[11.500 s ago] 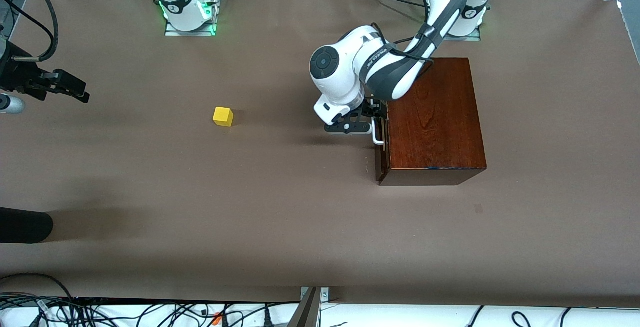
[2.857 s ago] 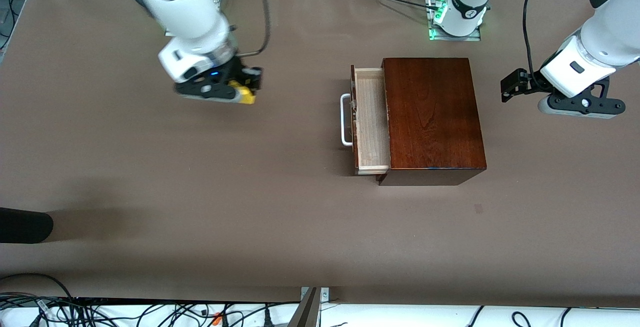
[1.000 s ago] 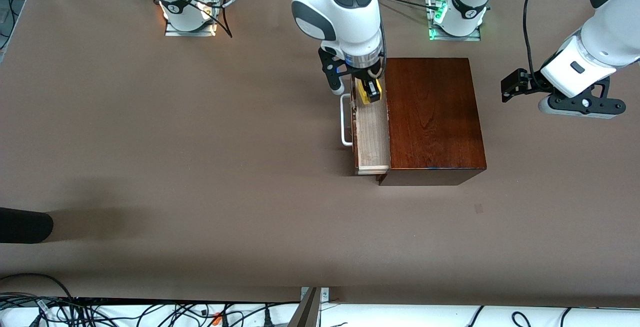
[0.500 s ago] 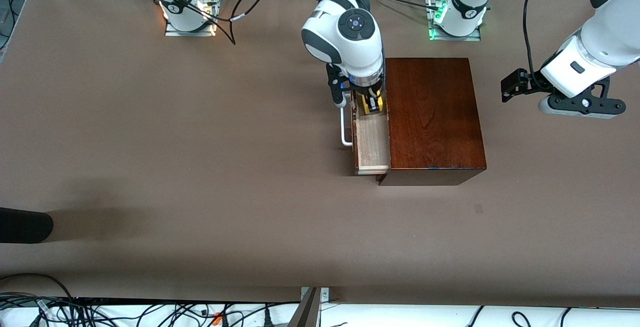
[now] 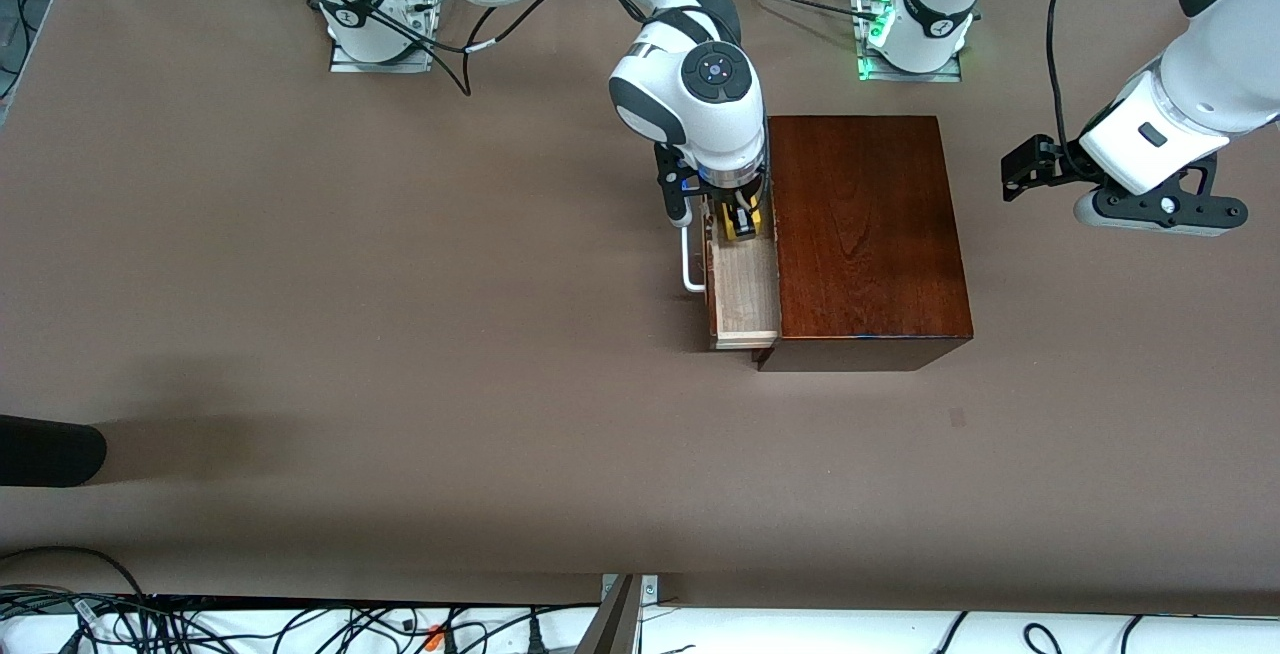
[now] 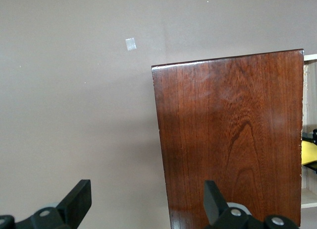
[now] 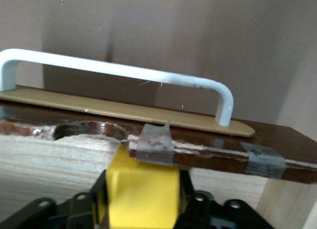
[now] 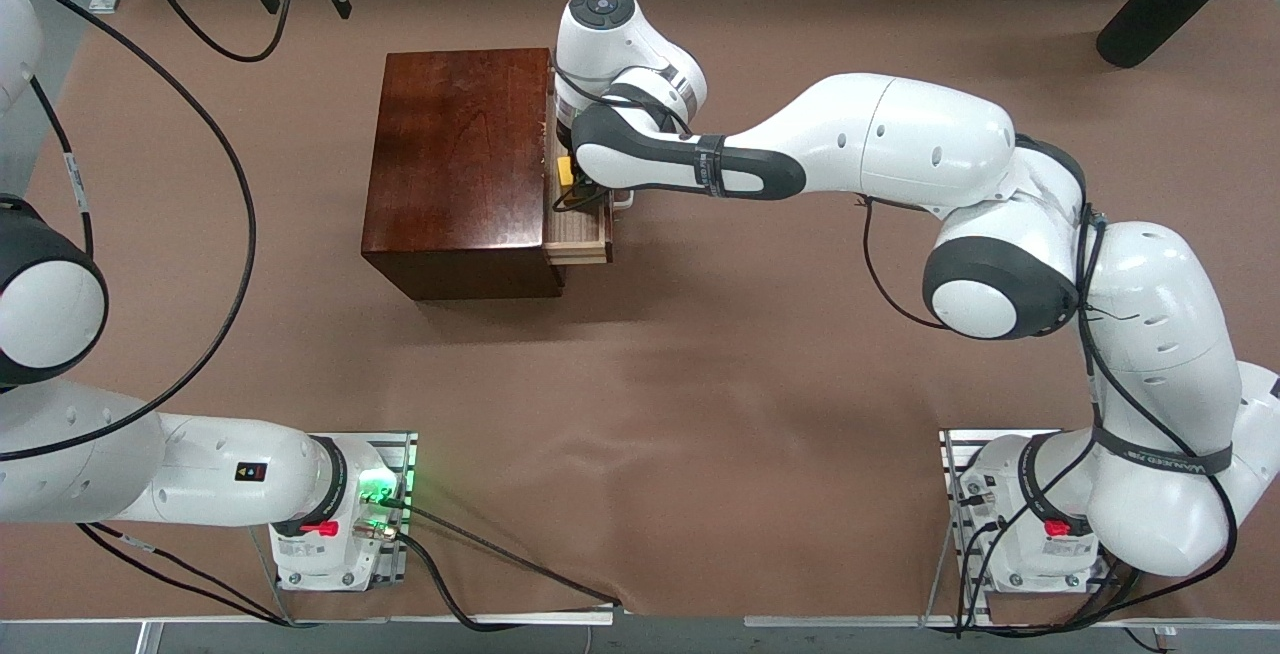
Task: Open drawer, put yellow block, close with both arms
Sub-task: 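Lower the cube into the drawer and open the right gripper, then withdraw the right gripper while the left gripper moves to the drawer front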
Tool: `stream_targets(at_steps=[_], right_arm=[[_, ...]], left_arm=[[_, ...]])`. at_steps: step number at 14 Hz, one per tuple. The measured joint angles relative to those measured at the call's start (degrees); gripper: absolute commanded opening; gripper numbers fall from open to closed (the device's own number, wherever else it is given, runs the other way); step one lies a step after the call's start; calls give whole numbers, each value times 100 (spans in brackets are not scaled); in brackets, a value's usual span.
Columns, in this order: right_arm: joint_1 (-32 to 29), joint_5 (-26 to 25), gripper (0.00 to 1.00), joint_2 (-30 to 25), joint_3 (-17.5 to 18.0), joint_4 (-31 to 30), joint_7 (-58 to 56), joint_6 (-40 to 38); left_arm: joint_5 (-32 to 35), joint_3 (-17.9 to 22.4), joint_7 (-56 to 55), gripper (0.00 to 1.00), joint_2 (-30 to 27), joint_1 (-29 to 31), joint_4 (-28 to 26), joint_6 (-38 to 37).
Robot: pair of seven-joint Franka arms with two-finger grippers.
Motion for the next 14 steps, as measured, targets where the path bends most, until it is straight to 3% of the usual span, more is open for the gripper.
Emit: stream_targets(at_steps=[4,8,14], right_arm=[[-3,0,100,-114,-5,123,0,-161],[-26,1,100,-859,-6,273,-242,-1006],[-801,120,100,-1864,-93,278,-3679,-3087]], left_arm=[[0,0,10,100,0,0,0,-1],[0,7,17,100,0,69,0,-140],[-38,-193,576,100,-8,53,41,-345]])
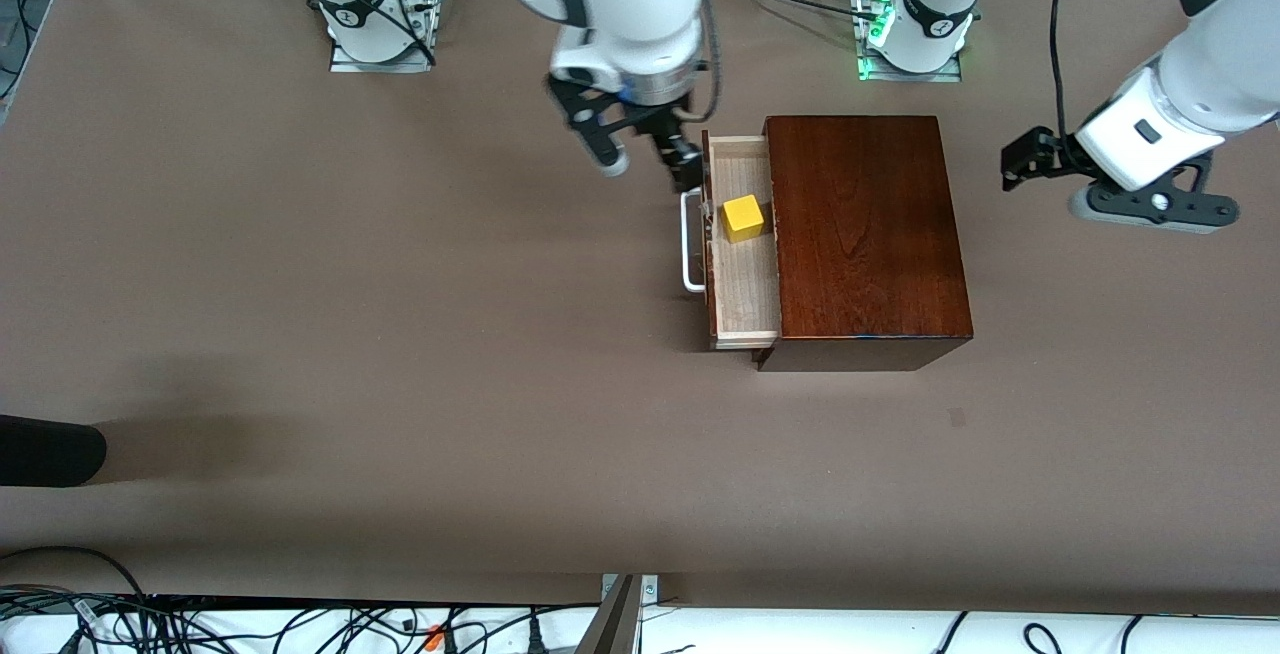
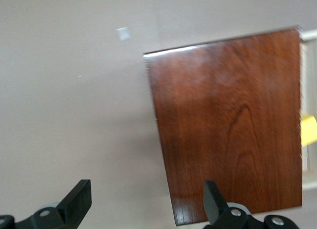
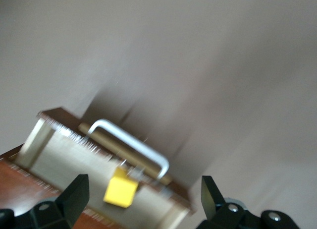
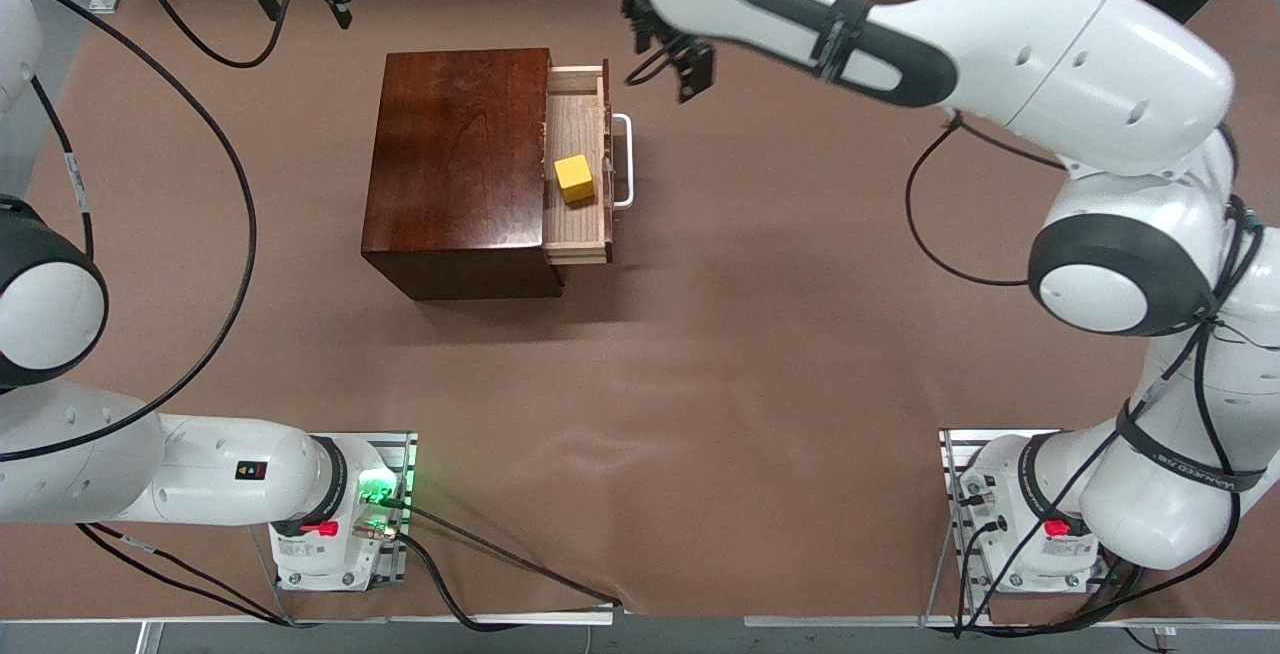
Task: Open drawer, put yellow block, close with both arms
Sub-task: 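Withdraw the right gripper while the left gripper moves to the drawer front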
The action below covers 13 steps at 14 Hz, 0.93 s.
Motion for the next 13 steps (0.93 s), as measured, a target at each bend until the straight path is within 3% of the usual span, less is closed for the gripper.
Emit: stream_targets(at_steps=[4,7,11,13], right_arm=[[-846,15,100,-642,-94,-210,-2794,-783],[-1481,52,100,-1483,-329,-1043,-4761,-856],[-1988,446,100,-2458,-1264,-2149,-7330,-770],[-2243,481,100,-2721,-1566,-2472,-8306,-704]], left_arm=[[-139,-646,1480,100,57,-110,16,-587],[-389,-1355,2210,100,327,-154,9,-557],[-502,-2068,3271,100,893,-214,7,354],[-504,-2367,3664,100,1237,-341,1,1021]])
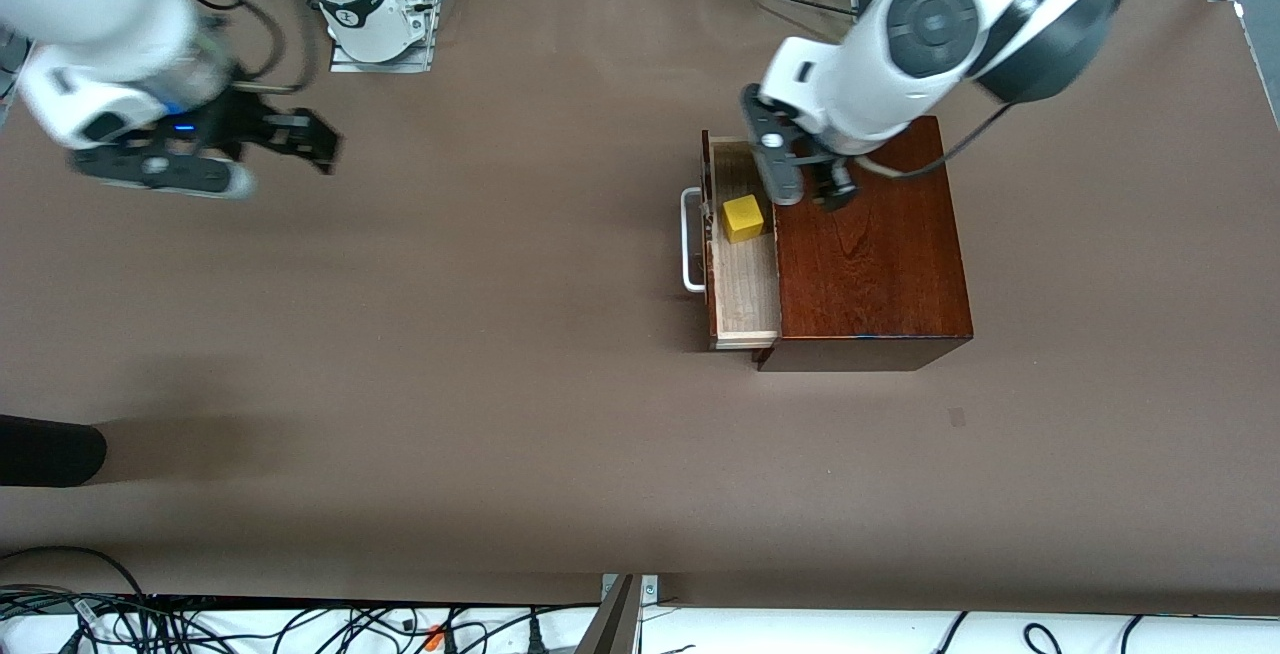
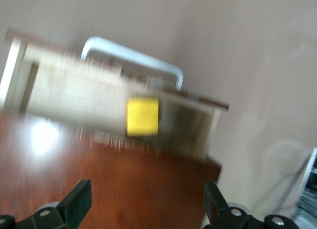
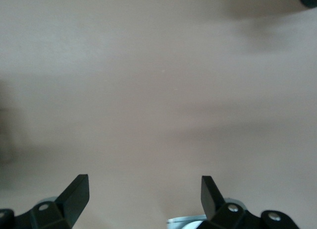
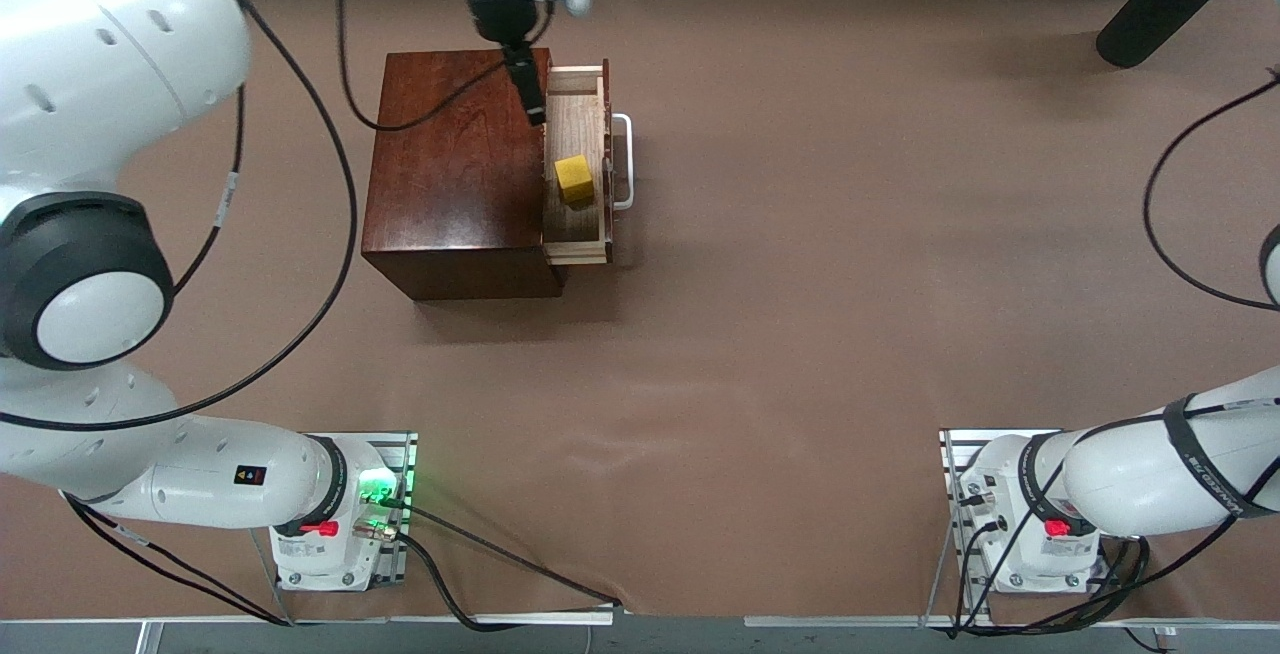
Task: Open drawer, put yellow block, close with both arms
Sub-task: 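Withdraw the right gripper while the left gripper moves to the drawer front, then push the drawer shut into the box with the left gripper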
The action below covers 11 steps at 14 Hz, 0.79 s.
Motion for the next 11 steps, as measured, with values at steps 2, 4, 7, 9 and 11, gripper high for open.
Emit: stream_targets(at_steps=[2,4,7,9,11], right_arm=[[-108,10,100,-141,-285,-204,-705,63],[-156,11,100,-229,-533,-386,-1224,154],[-493,10,100,-272,-620,-605,-1921,395],[-699,9,100,-272,-631,-672,-2158,483],[-755,-12,100,-272,-632,-691,-2189,490]], left_arm=[[24,-113,111,100,352,-333,-18,655],[349,-123,175,100,665,-653,-53,1195],[1026,-126,299,100,1144,-956,-78,1936],[1636,-126,302,100,1511,-1135,-87,2348],[2020,-125,302,100,1831,-1197,-89,2536]])
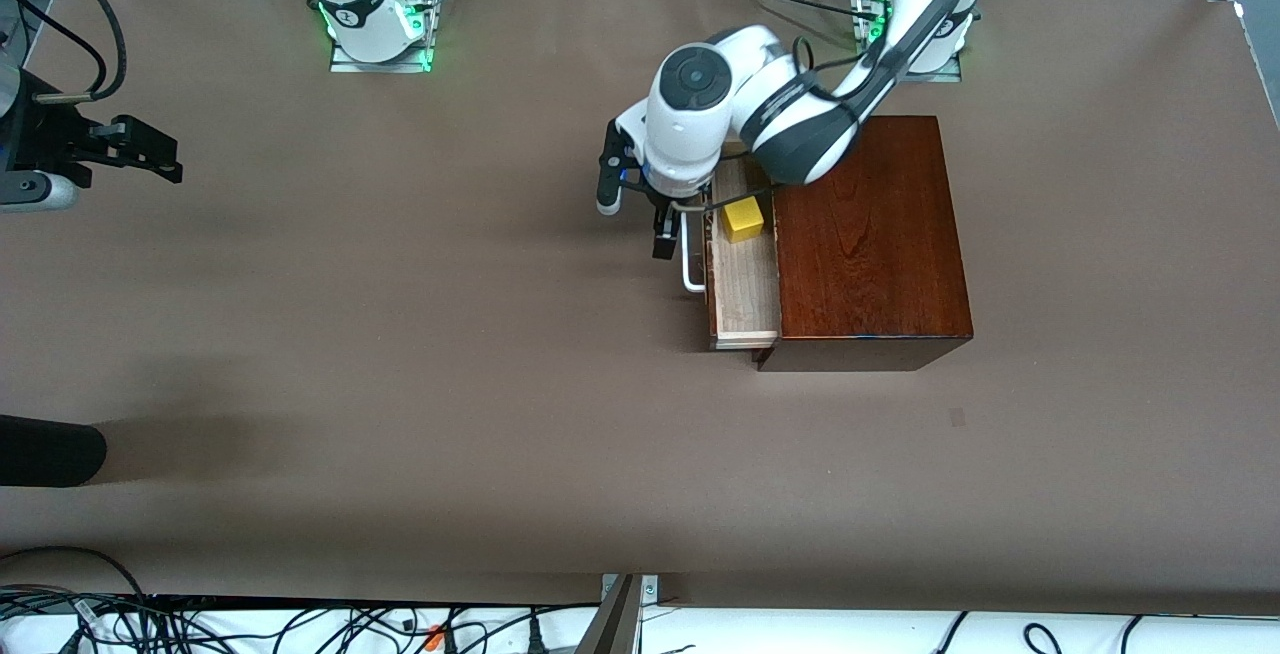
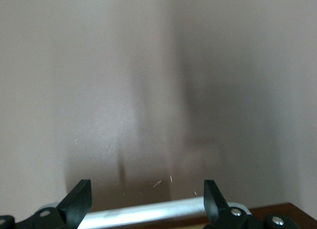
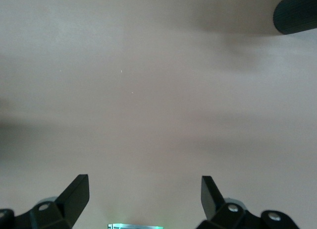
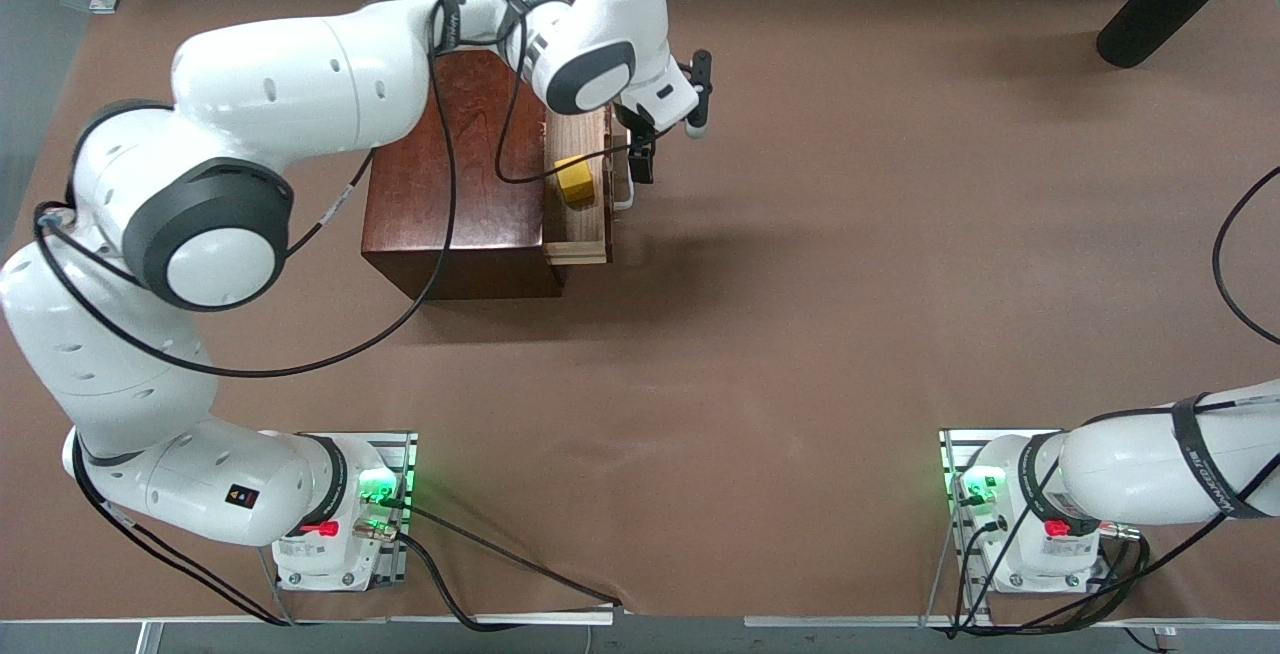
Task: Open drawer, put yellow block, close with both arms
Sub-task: 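Push the drawer shut into the box with the left gripper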
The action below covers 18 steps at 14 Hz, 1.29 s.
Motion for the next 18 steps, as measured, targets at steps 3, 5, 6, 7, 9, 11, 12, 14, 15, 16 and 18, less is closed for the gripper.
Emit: stream_targets(at_steps=[3,5,6,7,9,11,12,14,15,16,18], right_arm=[[2,-12,100,0,17,-2,12,18],[2,-12,100,0,19,-3,127,18],[2,-12,100,0,19,-3,218,18],[2,-12,100,0,21,-5,279,17],[3,-12,100,0,22,-6,341,9],[3,-12,100,0,24,-7,377,6],[3,-11,100,0,26,-7,389,6],[9,-10,100,0,31,-8,402,5],[10,-10,100,1,37,-10,407,4],[11,-7,100,2,39,-10,414,6],[10,3,100,2,39,-10,425,8]], left_arm=[[299,28,-3,100,255,8,17,85],[308,32,-9,100,278,10,28,93],[307,32,-21,100,278,14,32,81],[307,33,-35,100,278,19,43,21],[307,34,-47,100,277,67,82,-231],[307,35,-50,100,274,116,117,-527],[308,43,-50,100,271,140,133,-671],[308,69,-49,100,250,210,169,-930],[309,73,-47,100,237,265,177,-997],[309,75,-46,100,230,323,181,-1024],[309,75,-46,100,229,412,182,-1054]])
